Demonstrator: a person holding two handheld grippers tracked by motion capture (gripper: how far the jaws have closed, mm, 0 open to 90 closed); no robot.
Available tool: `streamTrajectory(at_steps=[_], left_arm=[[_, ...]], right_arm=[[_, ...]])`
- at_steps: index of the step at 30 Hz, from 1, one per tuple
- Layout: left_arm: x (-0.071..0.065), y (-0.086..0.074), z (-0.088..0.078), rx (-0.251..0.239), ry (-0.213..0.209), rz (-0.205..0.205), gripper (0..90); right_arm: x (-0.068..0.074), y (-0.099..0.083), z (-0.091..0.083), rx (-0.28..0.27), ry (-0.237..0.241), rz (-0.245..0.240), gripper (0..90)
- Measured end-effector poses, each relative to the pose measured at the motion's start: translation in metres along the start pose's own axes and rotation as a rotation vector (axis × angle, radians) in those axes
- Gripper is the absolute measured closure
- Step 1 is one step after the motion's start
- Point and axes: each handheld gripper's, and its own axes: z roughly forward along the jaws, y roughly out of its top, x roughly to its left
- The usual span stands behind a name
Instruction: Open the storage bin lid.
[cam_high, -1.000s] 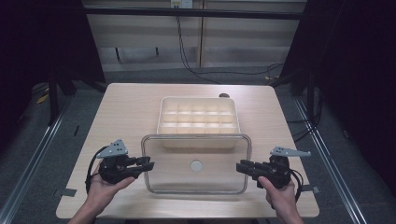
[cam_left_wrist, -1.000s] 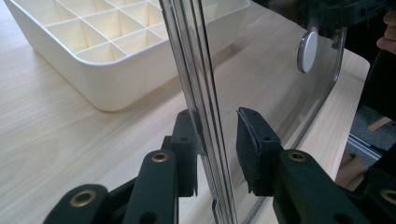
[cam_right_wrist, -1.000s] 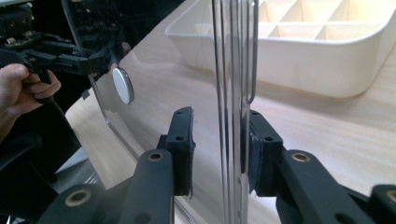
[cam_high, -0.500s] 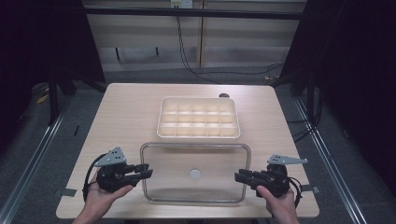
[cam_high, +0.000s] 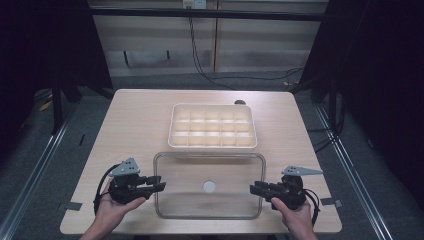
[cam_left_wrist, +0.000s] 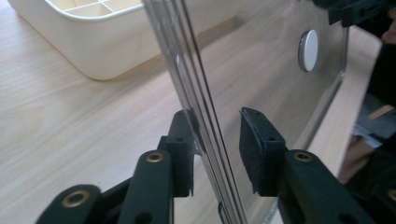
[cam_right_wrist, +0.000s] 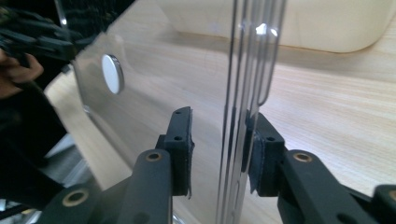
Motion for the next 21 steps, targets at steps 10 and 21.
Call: streamTrajectory(at_steps=[10, 21], left_arm=[[0.005, 0.0, 0.004, 0.002, -0.003, -0.017, 63.5], [0.01, 0.002, 0.013, 0.011, 0.008, -0.019, 60.9]], right_arm=[[0.006, 0.001, 0.005, 0.023, -0.074, -0.052, 58.9], [-0.003, 0.009, 0.014, 0.019, -0.093, -0.024, 56.6]])
